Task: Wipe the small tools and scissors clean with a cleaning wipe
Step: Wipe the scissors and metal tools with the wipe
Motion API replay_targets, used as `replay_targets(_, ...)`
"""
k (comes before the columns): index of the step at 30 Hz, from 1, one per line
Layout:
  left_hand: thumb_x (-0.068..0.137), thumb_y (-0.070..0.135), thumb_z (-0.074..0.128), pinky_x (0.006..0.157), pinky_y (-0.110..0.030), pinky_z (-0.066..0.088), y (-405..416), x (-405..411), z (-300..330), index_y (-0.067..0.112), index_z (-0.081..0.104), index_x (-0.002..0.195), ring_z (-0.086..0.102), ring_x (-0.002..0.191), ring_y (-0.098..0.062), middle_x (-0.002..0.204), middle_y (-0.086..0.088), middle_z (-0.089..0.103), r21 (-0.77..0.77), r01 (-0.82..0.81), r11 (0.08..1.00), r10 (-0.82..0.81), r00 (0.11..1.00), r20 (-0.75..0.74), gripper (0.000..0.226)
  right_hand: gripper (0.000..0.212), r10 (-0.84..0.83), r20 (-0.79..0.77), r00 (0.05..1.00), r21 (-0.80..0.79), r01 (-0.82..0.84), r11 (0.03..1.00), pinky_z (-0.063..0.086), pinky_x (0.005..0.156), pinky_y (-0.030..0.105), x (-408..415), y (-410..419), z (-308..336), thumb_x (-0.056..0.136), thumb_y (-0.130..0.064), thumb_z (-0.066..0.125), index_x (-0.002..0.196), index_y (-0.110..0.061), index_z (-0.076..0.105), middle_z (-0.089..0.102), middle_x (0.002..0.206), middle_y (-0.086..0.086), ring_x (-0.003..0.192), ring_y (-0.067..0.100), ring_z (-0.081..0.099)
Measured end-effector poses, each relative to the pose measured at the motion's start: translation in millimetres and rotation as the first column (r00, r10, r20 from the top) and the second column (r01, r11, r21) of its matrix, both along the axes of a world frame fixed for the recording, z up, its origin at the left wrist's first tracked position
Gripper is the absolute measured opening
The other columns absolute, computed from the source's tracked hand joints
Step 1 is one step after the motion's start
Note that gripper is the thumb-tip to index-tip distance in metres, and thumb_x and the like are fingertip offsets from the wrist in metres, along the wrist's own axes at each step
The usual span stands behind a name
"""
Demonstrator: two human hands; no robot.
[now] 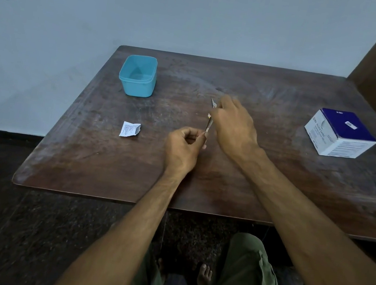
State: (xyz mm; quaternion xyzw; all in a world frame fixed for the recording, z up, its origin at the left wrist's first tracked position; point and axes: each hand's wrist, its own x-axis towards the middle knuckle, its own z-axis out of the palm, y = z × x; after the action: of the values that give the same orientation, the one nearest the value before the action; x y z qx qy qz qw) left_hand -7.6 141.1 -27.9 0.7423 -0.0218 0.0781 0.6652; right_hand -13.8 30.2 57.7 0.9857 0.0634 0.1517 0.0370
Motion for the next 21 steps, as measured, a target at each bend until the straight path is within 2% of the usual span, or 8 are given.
replay_targets(2,0.086,0.013,0.07,0.058,-0.026,0.051,0,1,-1,0.021,0.065,0.065,0.062,0.055,-0.006,0.057,0.007,0.066,0.03,-0.03,0.999,0.03,0.999,0.02,0.023,0.027,0.053,-0.042,0.998,-0.039,-0.054,0.998,0.041,0.086,0.037,-4,8,-3,0.082,-0.006,0.062,0.109,-0.003,0.064,0.05,0.121,0.014,0.115,0.03,0.046)
replay_targets(5,0.084,0.01,0.07,0.057,-0.022,0.047,1,2,-1,0.023,0.063,0.061,0.059,0.052,0.002,0.053,0.012,0.064,0.032,-0.053,0.998,0.051,0.998,0.039,0.028,0.025,0.142,-0.041,0.989,-0.044,-0.144,0.989,0.048,0.071,0.038,-9,16,-14,0.059,-0.008,0.079,0.082,-0.002,0.07,0.059,0.101,0.018,0.095,0.036,0.058)
replay_targets(8,0.086,0.012,0.069,0.057,-0.023,0.051,0,1,-1,0.016,0.066,0.066,0.061,0.053,-0.002,0.057,0.007,0.066,0.05,-0.033,0.998,0.031,0.998,0.046,0.02,0.022,0.109,-0.042,0.993,-0.058,-0.111,0.992,0.043,0.081,0.04,1,5,-12,0.08,-0.008,0.064,0.102,-0.003,0.066,0.053,0.114,0.015,0.109,0.033,0.05)
replay_targets(12,0.086,0.014,0.07,0.061,-0.024,0.054,1,-1,-1,0.02,0.066,0.071,0.063,0.054,-0.004,0.059,0.003,0.067,0.032,-0.009,0.999,0.008,0.999,0.038,0.017,0.02,0.035,0.133,0.991,0.288,-0.072,0.955,0.043,0.072,0.036,24,-21,-11,0.083,-0.001,0.059,0.1,-0.005,0.069,0.057,0.106,0.013,0.099,0.032,0.054)
replay_targets(14,0.087,0.015,0.07,0.064,-0.027,0.055,2,0,0,0.021,0.067,0.073,0.066,0.057,-0.008,0.061,0.003,0.068,0.022,0.003,1.0,-0.004,1.0,0.014,0.015,0.018,-0.041,0.189,0.981,0.658,-0.095,0.747,0.047,0.073,0.033,22,-24,-16,0.085,-0.006,0.059,0.093,-0.01,0.074,0.067,0.091,0.003,0.087,0.022,0.061)
replay_targets(16,0.088,0.015,0.069,0.065,-0.032,0.056,2,1,2,0.018,0.069,0.075,0.068,0.059,-0.01,0.064,0.002,0.069,-0.016,0.015,1.0,-0.016,1.0,-0.017,0.013,0.015,-0.139,0.176,0.974,0.898,-0.101,0.429,0.05,0.07,0.027,15,-23,-25,0.086,-0.01,0.063,0.083,-0.018,0.075,0.068,0.077,-0.011,0.074,0.009,0.063)
replay_targets(18,0.089,0.013,0.067,0.065,-0.03,0.057,2,0,4,0.016,0.07,0.078,0.067,0.058,-0.01,0.066,0.0,0.07,-0.048,0.01,0.999,-0.011,0.999,-0.037,0.012,0.018,-0.187,0.063,0.98,0.98,-0.026,0.196,0.049,0.061,0.021,7,-20,-36,0.084,-0.008,0.066,0.078,-0.024,0.072,0.069,0.07,-0.011,0.063,0.002,0.062)
replay_targets(21,0.089,0.011,0.067,0.064,-0.028,0.058,1,-1,6,0.013,0.071,0.081,0.067,0.059,-0.011,0.069,-0.004,0.07,-0.085,0.0,0.996,-0.005,0.998,-0.062,0.01,0.018,-0.197,-0.078,0.977,0.994,0.092,0.062,0.045,0.056,0.021,0,-13,-53,0.084,-0.011,0.067,0.072,-0.023,0.069,0.07,0.069,-0.002,0.061,0.007,0.061)
